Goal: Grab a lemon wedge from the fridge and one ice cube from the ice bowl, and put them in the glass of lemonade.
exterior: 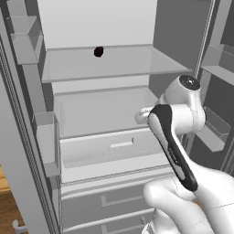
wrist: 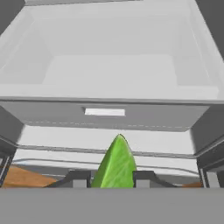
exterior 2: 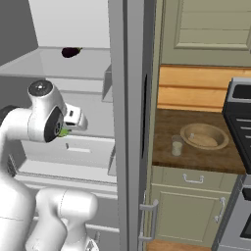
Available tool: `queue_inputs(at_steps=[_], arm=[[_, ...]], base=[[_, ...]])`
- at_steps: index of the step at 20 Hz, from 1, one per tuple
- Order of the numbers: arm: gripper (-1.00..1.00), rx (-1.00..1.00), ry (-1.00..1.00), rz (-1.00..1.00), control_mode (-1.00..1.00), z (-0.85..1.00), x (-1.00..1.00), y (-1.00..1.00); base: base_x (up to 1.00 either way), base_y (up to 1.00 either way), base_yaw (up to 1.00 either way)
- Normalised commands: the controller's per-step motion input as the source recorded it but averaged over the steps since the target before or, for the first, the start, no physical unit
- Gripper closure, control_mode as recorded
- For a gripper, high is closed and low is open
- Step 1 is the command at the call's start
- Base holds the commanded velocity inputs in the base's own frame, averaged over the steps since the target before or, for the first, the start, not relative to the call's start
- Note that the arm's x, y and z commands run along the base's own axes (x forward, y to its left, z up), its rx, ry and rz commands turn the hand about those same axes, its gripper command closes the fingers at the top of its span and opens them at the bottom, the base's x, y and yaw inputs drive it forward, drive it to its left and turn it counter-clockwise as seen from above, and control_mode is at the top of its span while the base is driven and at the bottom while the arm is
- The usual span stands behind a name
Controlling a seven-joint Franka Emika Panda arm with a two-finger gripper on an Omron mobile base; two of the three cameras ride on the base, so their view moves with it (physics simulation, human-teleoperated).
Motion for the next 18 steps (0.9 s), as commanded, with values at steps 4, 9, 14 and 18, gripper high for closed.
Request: queue_inputs(at_steps=[4, 9, 14, 18], arm=[[1.00, 0.08, 0.13, -0.22, -1.00, 0.43, -1.00, -0.50], [1.00, 0.01, 0.09, -0.15, -1.00, 0.61, -1.00, -0.25], [1.00, 0.00, 0.00, -0.01, -1.00, 0.48, -0.95, 0.03], [1.00, 0.00, -0.10, 0.00, -1.00, 0.02, -0.85, 0.01]], base=[[0.00, 0.00, 0.00], [0.00, 0.00, 0.00], [0.00, 0.00, 0.00], [0.00, 0.00, 0.00]])
